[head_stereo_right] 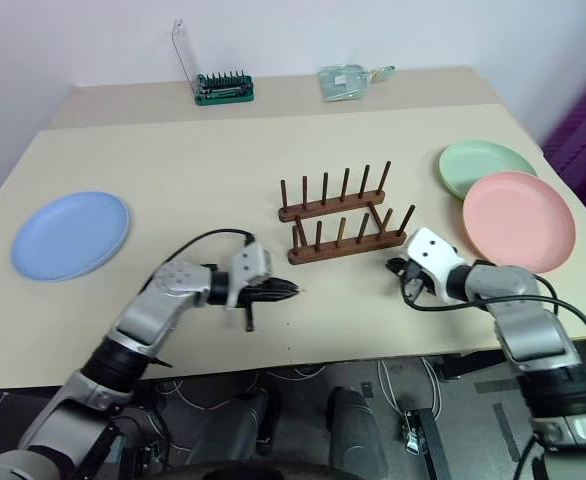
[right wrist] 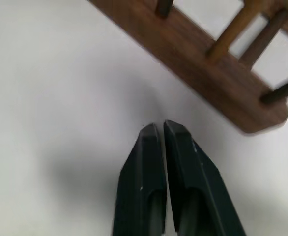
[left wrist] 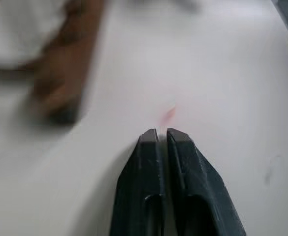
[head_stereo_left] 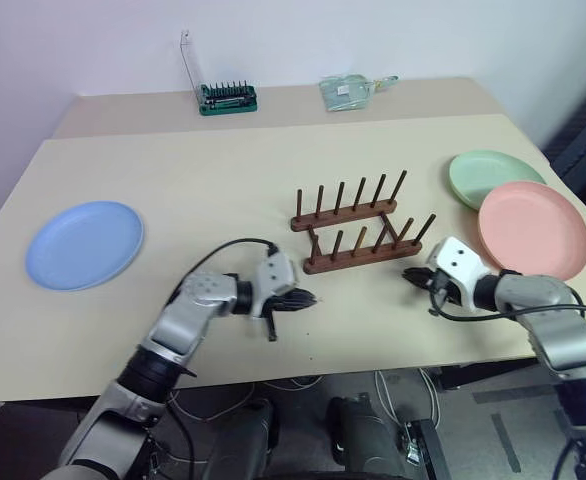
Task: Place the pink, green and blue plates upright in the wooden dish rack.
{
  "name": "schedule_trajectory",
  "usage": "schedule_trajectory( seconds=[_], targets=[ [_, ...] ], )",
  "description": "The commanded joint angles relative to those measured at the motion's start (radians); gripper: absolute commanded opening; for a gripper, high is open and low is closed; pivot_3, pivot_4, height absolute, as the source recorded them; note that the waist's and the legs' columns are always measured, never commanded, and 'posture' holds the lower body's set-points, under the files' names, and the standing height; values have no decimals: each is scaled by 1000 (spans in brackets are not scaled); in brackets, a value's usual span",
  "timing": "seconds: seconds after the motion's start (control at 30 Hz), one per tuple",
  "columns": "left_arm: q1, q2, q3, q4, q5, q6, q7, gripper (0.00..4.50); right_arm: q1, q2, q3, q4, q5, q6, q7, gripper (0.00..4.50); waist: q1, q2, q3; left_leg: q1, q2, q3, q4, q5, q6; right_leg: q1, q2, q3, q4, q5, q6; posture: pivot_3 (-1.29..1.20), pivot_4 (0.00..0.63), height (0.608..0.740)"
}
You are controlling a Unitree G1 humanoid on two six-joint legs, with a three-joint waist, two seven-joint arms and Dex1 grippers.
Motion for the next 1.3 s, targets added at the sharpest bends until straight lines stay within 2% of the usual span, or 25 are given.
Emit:
schedule_trajectory(
  seconds=[0.03,0.2,0.33,0.47,0.67,0.9,1.07,1.17,1.27,1.3],
  targets=[
    [-13,-48,3,47,74,8,155,126,-51,33,36,52,-66,-21,-68,37,-2,0,0,0,0,0,0,0,0,0,0,0,0,0,0,0,150,740],
    [-56,-87,5,200,190,-26,363,126,-137,88,86,174,-166,-89,-170,37,0,-1,-1,5,0,0,-1,0,0,4,1,0,0,0,0,0,150,740],
    [-103,-104,48,299,204,-49,481,126,-229,145,111,294,-222,-151,-253,37,-6,-2,-2,13,0,0,-2,0,0,12,1,0,0,-1,2,0,150,740],
    [-137,-99,61,366,204,-75,517,126,-336,198,128,456,-272,-229,-336,37,-20,-2,-2,14,0,0,-3,0,0,12,2,0,0,-1,1,0,150,740],
    [-158,-90,63,429,230,-121,569,126,-419,229,128,594,-288,-309,-377,37,-26,-2,-2,14,-1,0,-4,0,0,12,2,0,1,-1,2,0,150,740],
    [-171,-119,99,483,219,-104,655,126,-381,205,101,548,-282,-343,-386,37,-24,-1,-3,14,-1,0,-4,0,0,12,2,0,1,-1,2,0,150,740],
    [-169,-122,89,458,218,-125,626,126,-301,129,15,382,-212,-318,-319,37,-23,-1,-3,14,-1,0,-3,0,0,12,2,0,1,-1,2,0,150,740],
    [-152,-121,75,398,195,-166,566,107,-246,60,-47,266,-178,-238,-280,1325,-25,-1,-3,14,-1,0,-3,0,0,12,2,0,1,-1,2,0,150,740],
    [-92,-141,52,215,61,-240,376,107,-142,-16,-153,115,-135,-110,-254,2849,-22,-1,-3,13,-1,0,-5,0,0,11,1,0,1,-2,3,0,150,740],
    [-72,-148,47,159,12,-209,318,107,-111,-24,-187,80,-129,-80,-269,3348,-21,-1,-2,11,-1,0,-5,-1,1,10,1,0,1,-2,3,0,150,740]
  ],
)
